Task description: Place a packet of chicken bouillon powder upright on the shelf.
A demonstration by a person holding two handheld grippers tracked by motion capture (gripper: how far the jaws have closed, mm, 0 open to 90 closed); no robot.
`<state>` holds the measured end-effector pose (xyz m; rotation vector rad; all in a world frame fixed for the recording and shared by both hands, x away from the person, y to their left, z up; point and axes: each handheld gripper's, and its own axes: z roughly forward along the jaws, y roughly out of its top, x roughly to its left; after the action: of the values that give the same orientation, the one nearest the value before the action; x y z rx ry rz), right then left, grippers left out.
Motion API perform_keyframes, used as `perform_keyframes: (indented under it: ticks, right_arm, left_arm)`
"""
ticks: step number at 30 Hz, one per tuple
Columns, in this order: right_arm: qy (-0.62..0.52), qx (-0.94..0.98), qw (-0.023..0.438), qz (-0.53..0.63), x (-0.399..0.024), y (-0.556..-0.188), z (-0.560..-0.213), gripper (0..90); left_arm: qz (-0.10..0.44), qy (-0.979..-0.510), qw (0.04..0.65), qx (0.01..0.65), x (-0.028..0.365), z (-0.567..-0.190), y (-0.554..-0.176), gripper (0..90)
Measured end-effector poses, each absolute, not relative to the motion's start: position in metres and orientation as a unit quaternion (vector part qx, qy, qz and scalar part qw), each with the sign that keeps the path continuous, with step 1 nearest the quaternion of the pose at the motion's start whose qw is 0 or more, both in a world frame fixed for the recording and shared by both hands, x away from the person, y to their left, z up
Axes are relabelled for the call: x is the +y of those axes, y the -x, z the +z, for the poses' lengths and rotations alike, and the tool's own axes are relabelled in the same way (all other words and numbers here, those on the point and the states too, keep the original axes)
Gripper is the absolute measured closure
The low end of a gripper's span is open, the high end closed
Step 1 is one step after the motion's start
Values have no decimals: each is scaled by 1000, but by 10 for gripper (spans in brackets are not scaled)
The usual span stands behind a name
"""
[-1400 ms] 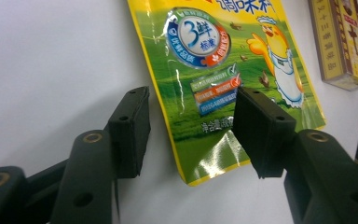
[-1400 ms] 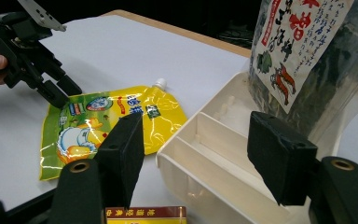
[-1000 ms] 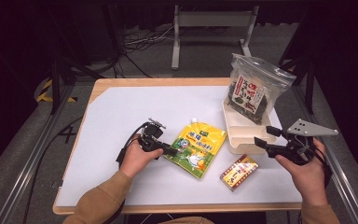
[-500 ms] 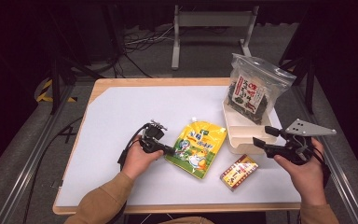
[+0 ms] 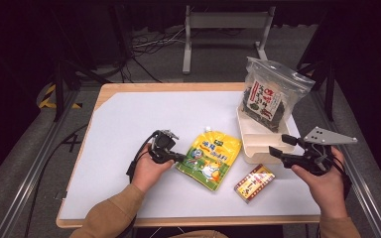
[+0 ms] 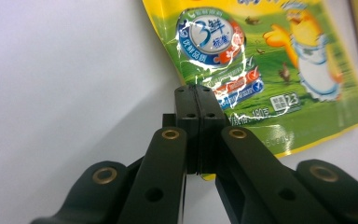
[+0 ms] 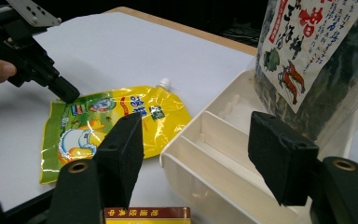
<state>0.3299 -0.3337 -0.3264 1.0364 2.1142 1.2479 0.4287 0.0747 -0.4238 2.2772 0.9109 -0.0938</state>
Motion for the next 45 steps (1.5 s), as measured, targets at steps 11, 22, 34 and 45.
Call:
perform_keyframes:
  ticks: [11, 22, 34, 45]
  right_arm:
    - [-377, 772, 233, 456, -333, -332, -327, 363]
    - [-374, 773, 234, 455, -332, -333, -327, 361]
    - [-377, 773, 233, 454, -333, -331, -328, 357]
    - [-375, 774, 228, 456, -328, -331, -328, 352]
  left_arm:
    - [-46, -878, 327, 346, 86, -415, -424, 900]
    - [-86, -863, 332, 371, 85, -425, -431, 613]
    - [-132, -867, 320, 359, 67, -431, -432, 435]
    - [-52, -894, 290, 338, 48, -426, -415, 558]
